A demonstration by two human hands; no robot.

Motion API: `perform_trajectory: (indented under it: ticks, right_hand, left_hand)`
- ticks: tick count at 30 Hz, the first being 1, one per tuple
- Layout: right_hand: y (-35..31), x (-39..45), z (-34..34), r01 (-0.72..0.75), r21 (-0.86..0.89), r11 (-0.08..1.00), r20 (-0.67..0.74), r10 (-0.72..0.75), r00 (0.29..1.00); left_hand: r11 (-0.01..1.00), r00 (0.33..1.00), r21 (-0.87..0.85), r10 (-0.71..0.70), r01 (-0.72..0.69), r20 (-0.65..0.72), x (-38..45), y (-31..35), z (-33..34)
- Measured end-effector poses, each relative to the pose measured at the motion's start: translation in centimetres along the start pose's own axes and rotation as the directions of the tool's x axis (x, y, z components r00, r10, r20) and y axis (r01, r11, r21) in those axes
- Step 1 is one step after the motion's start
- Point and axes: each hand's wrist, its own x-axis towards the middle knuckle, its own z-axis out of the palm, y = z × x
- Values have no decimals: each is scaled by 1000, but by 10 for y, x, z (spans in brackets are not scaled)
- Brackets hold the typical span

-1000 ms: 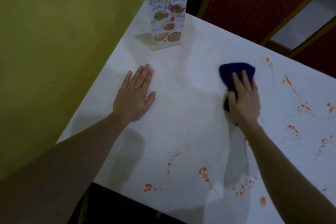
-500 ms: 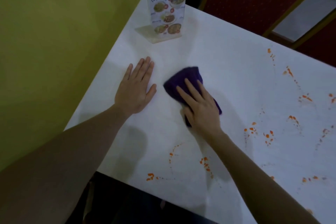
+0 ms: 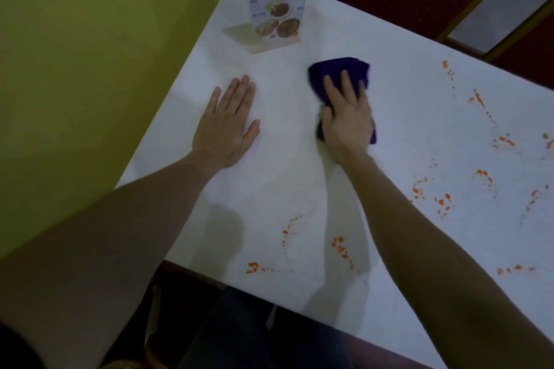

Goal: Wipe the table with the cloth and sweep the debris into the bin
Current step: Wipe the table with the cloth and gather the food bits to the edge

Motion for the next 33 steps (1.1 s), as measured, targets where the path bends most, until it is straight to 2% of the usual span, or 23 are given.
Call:
perform_trajectory:
  ticks: [4, 8, 13, 16, 19, 23, 27, 30, 33]
  right_hand:
    - [-16, -61, 13, 192, 0, 981, 17, -192, 981]
    - [25, -126, 5, 198, -27, 980, 30, -197, 980]
    - [87, -139, -26, 32, -61, 998, -11, -33, 999]
    - [74, -112, -29, -178, -8, 984, -57, 178, 982]
    - [39, -91, -19, -235, 38, 971, -65, 237, 969]
    - [-18, -99, 8, -97, 37, 995, -10, 98, 995]
    - [-67, -158, 32, 103, 18, 994, 7, -103, 995]
    - [-60, -211, 34, 201, 12, 979, 48, -201, 978]
    - [-20, -244, 22, 170, -36, 985, 28, -169, 985]
  left_hand:
    - [1000, 1000, 8, 0, 0, 9, -1, 1, 0]
    - [998, 999, -69, 11, -7, 53, 0, -4, -5]
    - [993, 999, -109, 35, -33, 21, -39, -4, -17]
    - [993, 999, -115, 19, -16, 28, -96, -2, -12]
    - [998, 1000, -70, -1, 2, 17, -150, 0, -1]
    - [997, 998, -34, -68, 68, 3, -174, 5, 7]
    - [997, 997, -27, -78, 79, 27, -173, 7, 6]
    - [996, 997, -32, -80, 81, 22, -173, 7, 6]
    - [996, 996, -34, -82, 83, 26, -174, 9, 6]
